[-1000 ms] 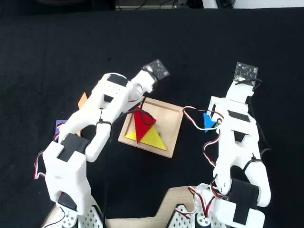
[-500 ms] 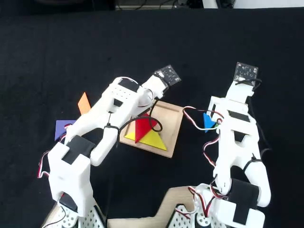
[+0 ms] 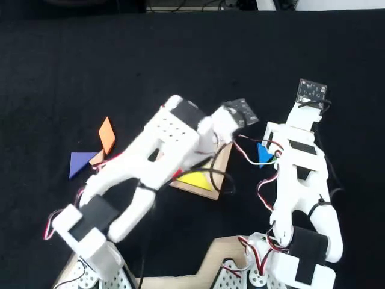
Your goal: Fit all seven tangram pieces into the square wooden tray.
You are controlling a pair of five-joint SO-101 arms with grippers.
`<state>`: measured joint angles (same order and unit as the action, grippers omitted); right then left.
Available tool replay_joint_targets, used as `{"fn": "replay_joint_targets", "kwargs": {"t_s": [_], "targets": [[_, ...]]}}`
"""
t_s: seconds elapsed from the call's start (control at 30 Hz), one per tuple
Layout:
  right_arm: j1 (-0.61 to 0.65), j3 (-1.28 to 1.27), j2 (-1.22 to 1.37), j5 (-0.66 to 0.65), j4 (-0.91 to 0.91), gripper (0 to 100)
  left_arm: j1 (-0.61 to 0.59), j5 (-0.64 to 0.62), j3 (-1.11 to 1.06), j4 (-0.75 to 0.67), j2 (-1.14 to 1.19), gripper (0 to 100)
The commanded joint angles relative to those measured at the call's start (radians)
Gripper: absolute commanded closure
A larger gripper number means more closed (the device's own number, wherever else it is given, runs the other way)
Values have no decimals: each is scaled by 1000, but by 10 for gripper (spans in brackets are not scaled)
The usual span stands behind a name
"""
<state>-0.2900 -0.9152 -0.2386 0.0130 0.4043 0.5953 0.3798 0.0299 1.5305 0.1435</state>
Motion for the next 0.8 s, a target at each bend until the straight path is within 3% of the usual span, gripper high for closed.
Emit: {"fn": "replay_joint_targets", "kwargs": {"t_s": [0.0,0.17,0.77], "targets": [[5,7,-7,-11,-12,851,15,-176,-234,-239,-95,970],[-20,7,-7,-5,-12,851,33,-227,-484,-486,-124,970],[-15,7,-7,-5,-12,851,-163,-147,-492,-631,-115,970]]}}
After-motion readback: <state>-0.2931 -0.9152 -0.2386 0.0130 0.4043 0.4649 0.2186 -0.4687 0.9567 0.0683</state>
